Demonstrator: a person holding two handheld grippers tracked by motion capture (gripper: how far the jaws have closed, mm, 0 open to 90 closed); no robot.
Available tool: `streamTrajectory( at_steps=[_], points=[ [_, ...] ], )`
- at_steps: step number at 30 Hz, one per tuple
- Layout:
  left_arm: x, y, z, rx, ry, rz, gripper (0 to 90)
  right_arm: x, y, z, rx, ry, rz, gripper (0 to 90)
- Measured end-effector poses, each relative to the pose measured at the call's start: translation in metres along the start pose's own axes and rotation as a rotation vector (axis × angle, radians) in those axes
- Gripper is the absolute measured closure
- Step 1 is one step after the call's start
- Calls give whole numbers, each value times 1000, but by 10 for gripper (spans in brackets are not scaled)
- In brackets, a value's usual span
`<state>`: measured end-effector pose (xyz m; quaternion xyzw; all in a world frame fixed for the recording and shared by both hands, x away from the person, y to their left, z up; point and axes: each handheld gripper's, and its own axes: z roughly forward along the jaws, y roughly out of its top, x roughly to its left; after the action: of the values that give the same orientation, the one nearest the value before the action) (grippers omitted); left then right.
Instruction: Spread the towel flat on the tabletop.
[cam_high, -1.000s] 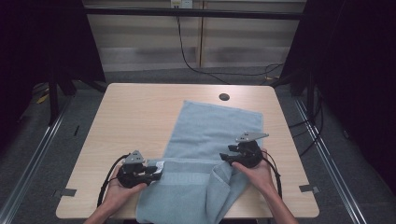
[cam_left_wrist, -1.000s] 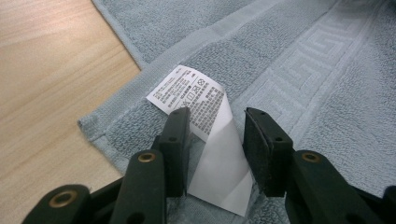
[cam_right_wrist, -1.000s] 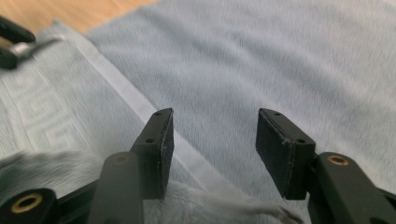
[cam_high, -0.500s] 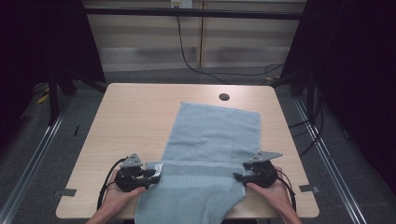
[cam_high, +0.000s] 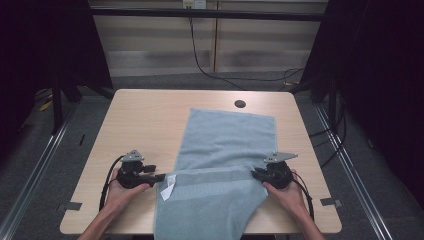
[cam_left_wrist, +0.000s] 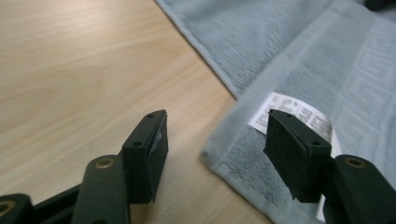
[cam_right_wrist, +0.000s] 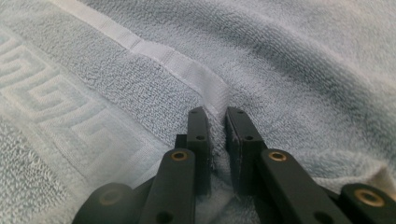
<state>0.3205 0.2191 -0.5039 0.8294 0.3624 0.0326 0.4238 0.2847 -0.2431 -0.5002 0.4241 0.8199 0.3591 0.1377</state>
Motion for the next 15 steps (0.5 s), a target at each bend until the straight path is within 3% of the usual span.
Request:
streamTrajectory(
  at_steps=[4,10,12,15],
  points=[
    [-6,1,4,2,-18,34,383,-1,0,1,-10,-7,13,807],
    [-23,-1,7,30,-1,96,406,1,-2,-2,-13,-10,24,794],
    [-28,-2,7,40,-27,134,523,2,-4,-4,-11,-15,25,795],
    [-33,-3,7,54,-41,154,719,4,-6,-6,-11,-14,24,795]
  ],
)
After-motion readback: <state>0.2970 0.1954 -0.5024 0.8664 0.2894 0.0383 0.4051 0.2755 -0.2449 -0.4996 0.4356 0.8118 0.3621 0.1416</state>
